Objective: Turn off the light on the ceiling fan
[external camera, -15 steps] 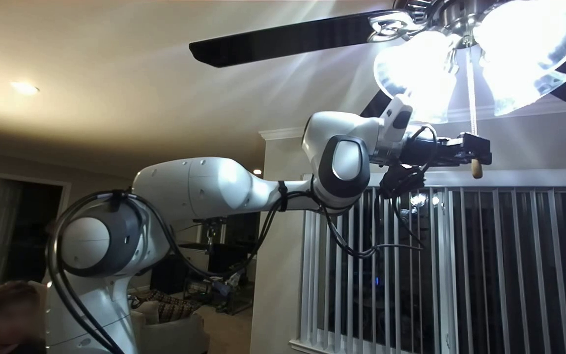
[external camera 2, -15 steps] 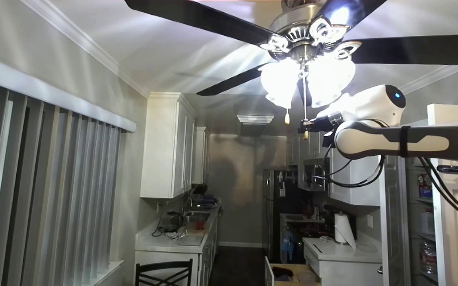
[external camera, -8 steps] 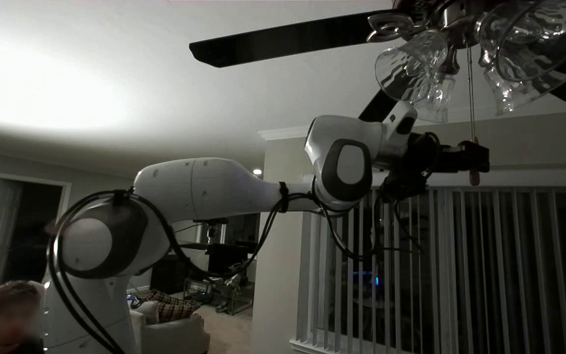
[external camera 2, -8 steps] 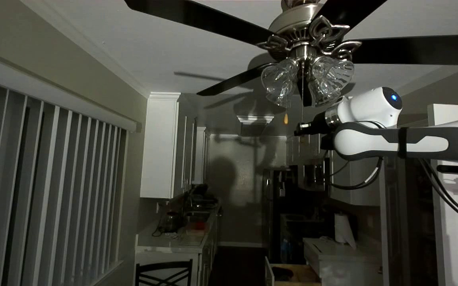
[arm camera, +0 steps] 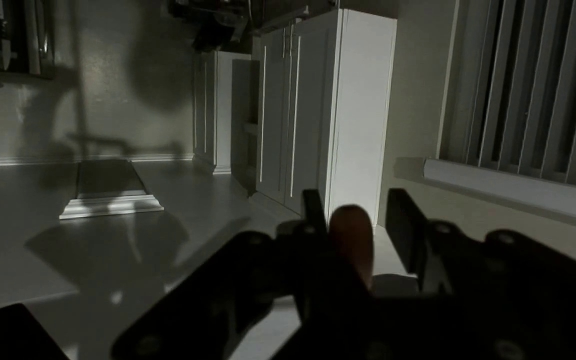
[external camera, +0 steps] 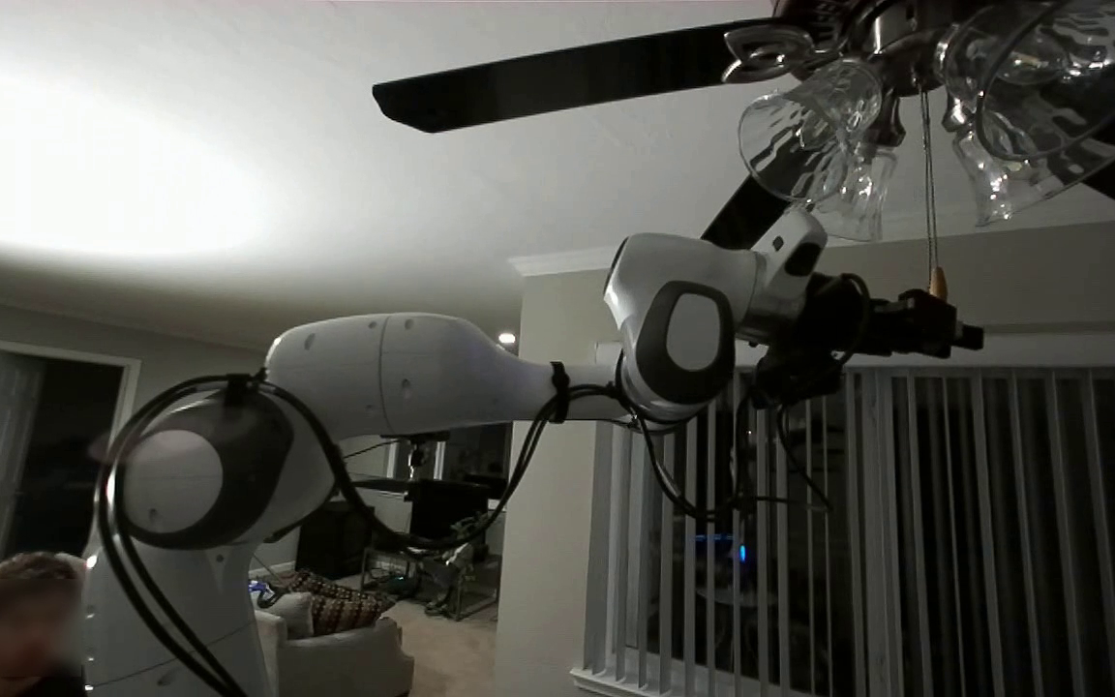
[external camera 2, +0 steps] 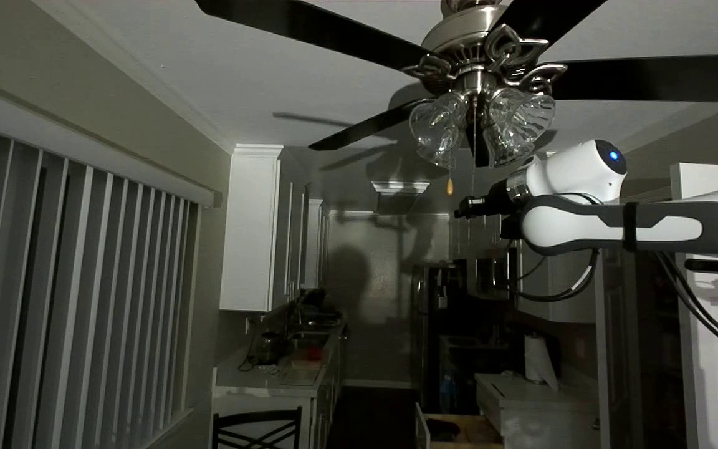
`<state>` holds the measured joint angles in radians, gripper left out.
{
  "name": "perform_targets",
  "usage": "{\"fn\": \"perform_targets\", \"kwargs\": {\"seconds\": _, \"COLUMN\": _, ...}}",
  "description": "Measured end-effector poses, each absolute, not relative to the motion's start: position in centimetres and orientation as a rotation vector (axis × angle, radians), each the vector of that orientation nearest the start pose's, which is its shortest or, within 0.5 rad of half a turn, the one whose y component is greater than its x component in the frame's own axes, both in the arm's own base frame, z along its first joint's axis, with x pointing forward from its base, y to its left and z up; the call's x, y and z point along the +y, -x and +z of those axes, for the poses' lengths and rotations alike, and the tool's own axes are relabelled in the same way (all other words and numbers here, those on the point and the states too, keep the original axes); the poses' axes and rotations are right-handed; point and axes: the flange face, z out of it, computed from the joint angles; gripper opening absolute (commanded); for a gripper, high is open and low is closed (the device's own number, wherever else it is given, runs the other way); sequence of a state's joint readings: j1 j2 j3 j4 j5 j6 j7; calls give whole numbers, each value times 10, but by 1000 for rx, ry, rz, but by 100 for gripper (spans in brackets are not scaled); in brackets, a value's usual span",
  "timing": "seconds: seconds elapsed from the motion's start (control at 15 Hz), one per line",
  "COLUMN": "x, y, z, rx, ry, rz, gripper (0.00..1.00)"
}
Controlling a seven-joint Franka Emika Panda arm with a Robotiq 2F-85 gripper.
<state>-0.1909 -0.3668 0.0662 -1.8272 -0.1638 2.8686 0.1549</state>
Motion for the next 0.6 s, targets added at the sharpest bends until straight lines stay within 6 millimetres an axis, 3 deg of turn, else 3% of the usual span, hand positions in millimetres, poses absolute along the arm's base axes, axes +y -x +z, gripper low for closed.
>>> {"fn": "perform_targets", "kwargs": {"seconds": 0.33, "x": -43, "y": -467, "z": 822, "rx": 183, "ry": 2657, "rz": -1976, "gripper": 98}}
{"fn": "perform_targets", "kwargs": {"seconds": 0.6, "x": -55, "y": -476, "z": 788, "rx": 191, "ry": 2908, "rz": -1753, "gripper": 100}}
